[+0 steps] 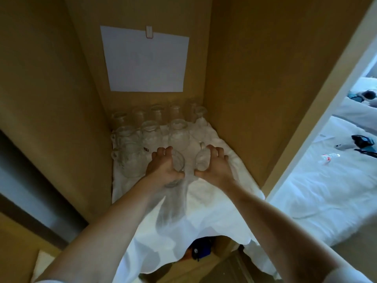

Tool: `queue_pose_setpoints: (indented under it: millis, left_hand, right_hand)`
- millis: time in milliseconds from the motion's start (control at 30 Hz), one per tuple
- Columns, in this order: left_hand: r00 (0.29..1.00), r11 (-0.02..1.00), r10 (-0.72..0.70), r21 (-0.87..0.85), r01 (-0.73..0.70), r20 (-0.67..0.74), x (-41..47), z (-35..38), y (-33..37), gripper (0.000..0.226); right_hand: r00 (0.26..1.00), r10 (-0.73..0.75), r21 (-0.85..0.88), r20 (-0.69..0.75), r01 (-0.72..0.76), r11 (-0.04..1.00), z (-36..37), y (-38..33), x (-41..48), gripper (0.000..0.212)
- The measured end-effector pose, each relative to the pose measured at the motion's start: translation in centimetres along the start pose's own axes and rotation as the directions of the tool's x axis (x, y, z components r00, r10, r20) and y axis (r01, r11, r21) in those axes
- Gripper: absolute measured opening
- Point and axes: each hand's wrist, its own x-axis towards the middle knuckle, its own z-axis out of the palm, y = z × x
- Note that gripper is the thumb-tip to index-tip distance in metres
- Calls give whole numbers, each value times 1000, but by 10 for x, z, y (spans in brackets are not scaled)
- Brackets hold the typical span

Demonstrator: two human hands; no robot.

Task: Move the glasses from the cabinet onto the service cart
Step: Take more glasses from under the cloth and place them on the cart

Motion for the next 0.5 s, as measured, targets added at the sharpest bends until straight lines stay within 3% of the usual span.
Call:
queue_pose_setpoints:
  millis: [100,233,400,500]
  left_hand:
    - [999,999,41,-2,-41,-25,-19,0,5,103]
    - [992,987,116,104,-121,59,-51,-4,25,114]
    - [968,955,240,163,-249,72,-110,12,79,103]
    - [921,898,356,215,-384,159,-142,36,125,98]
  right_hand:
    - [1000,17,15,11,-17,1000,-14,9,-28,101]
    - [1000,2,48,21,-3,999,-36,29,-70,95]
    - [1000,6,116,7,-7,993,-65,79,-136,87]
    - [998,56,186,14,-57,981,-89,120,-180,88]
